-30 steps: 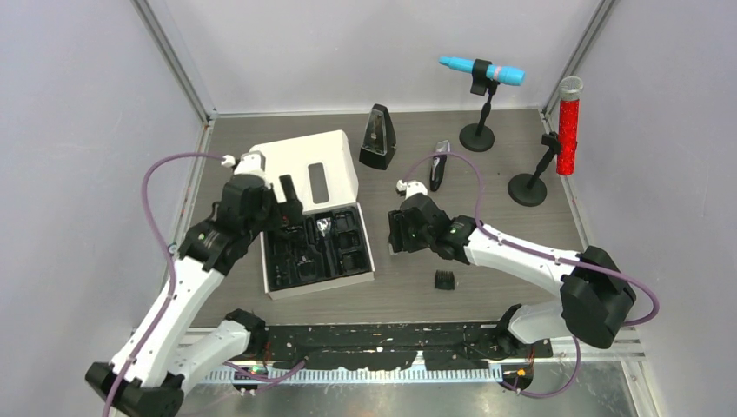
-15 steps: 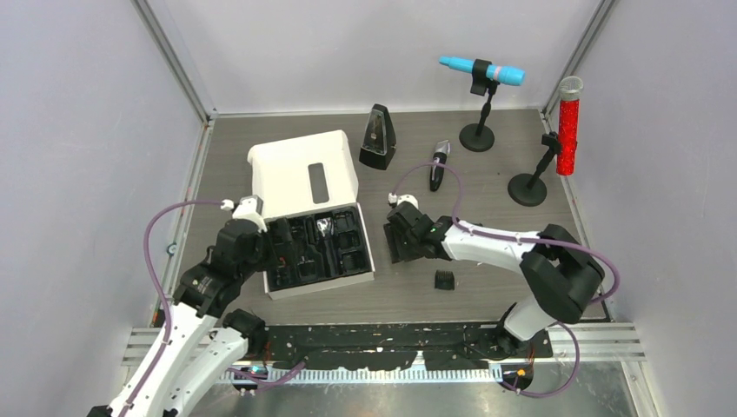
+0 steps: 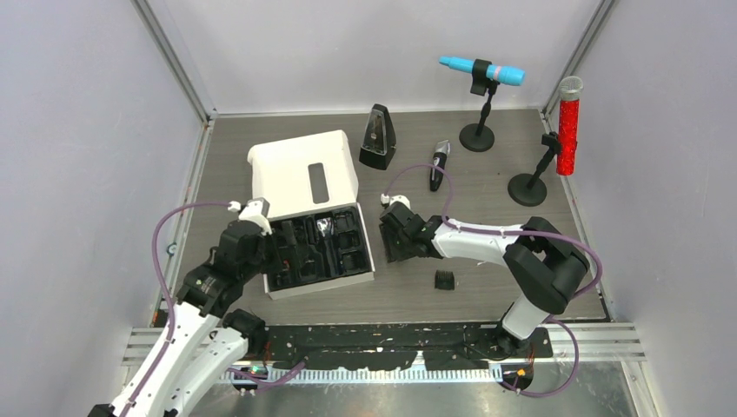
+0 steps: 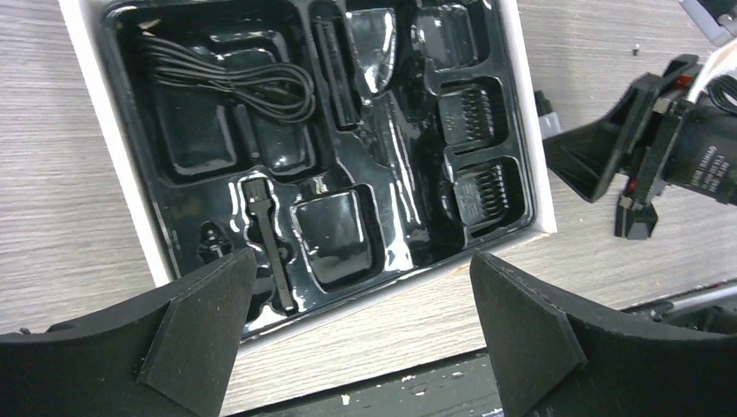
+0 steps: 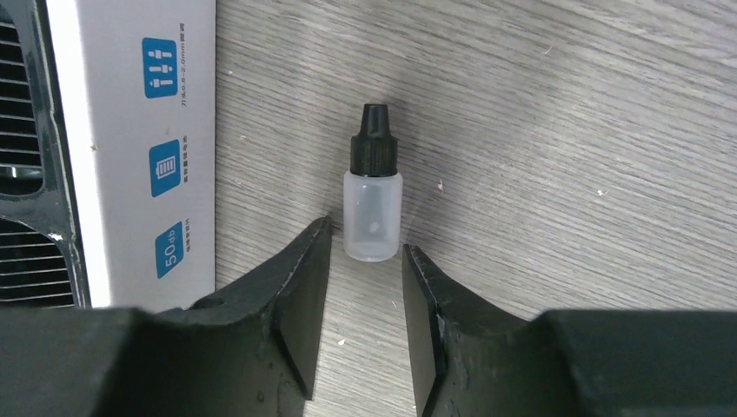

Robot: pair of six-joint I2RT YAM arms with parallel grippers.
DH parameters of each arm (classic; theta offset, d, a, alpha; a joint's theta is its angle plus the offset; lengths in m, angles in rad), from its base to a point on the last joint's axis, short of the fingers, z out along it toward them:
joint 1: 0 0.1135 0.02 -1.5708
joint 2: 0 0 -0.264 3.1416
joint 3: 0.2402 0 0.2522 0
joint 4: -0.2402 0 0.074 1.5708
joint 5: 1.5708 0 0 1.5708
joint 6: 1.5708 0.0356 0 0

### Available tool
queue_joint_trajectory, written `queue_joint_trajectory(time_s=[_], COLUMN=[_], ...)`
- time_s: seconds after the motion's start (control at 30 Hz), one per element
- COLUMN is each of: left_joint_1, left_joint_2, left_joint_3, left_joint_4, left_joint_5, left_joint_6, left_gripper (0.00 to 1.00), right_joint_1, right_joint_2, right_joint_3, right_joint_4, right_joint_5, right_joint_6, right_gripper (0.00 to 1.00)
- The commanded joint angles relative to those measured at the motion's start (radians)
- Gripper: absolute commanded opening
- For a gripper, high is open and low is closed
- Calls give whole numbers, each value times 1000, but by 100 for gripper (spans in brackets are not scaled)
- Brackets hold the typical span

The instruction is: Sort the hair-cutting tools

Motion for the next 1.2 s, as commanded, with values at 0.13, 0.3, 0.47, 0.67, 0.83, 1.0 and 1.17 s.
queue_joint_trajectory(time_s=[0.13,0.3,0.47,0.67,0.83,1.0,1.17], left_joint_1=[2,2,1,-11,-45,-121,-218], left_joint_2=[37,39,42,46,54,97,169], left_joint_3=[-9,-16,-18,-14,-4,15,64], left_joint_4=[107,113,114,122,159,246,331], left_joint_5=[117,126,143,160,169,155,91], left_joint_6=[-20,-23,-27,-49,-90,-160,-211], left_gripper=[97,97,97,96,95,94,93], right_joint_1=[7,7,11,25,36,54,94], right_joint_2=[6,12,18,-3,-121,-262,-420], right_joint_3=[3,4,-1,-9,-47,-97,-162], right_joint_4=[51,61,72,77,81,118,205], right_joint_5=[22,28,25,29,51,59,17], right_joint_6=[-16,-32,-62,-74,-62,-63,-95], right_gripper=[38,40,37,25,23,22,22])
